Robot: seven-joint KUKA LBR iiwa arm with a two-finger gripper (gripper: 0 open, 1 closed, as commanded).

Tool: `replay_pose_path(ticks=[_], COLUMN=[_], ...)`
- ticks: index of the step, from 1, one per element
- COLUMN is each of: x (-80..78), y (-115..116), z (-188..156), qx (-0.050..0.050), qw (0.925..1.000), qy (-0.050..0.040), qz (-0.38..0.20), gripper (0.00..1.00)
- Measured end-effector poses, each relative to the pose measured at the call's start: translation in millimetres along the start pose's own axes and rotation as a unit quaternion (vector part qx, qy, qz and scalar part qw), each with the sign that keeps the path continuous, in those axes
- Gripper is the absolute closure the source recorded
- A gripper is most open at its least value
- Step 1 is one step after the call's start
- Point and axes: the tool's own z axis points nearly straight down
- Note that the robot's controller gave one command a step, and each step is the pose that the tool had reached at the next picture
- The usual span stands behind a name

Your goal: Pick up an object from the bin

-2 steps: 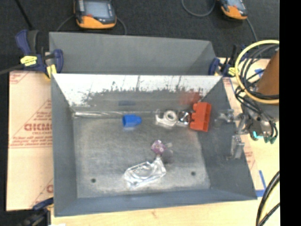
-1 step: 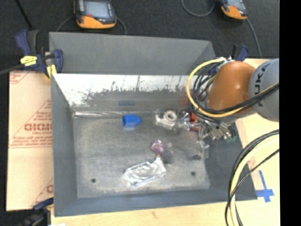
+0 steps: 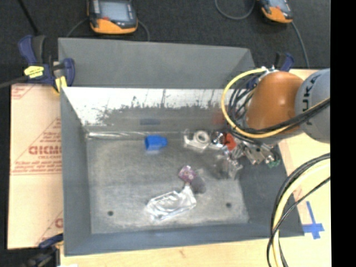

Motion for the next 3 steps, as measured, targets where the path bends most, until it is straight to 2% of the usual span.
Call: replay_pose_path(ticks=[1, 2, 3], x=[-0.1, 0.6, 1.1], y=[0, 66, 61], z=[0, 22, 21], qx=[0.000, -0.003, 0.000], qw=[1.0000, 0.9996, 0.9996], qy=[0.0000, 0.0005, -0.0007], qz=[-0.001, 0.029, 0.029], gripper=[0.00, 0.00, 1.00])
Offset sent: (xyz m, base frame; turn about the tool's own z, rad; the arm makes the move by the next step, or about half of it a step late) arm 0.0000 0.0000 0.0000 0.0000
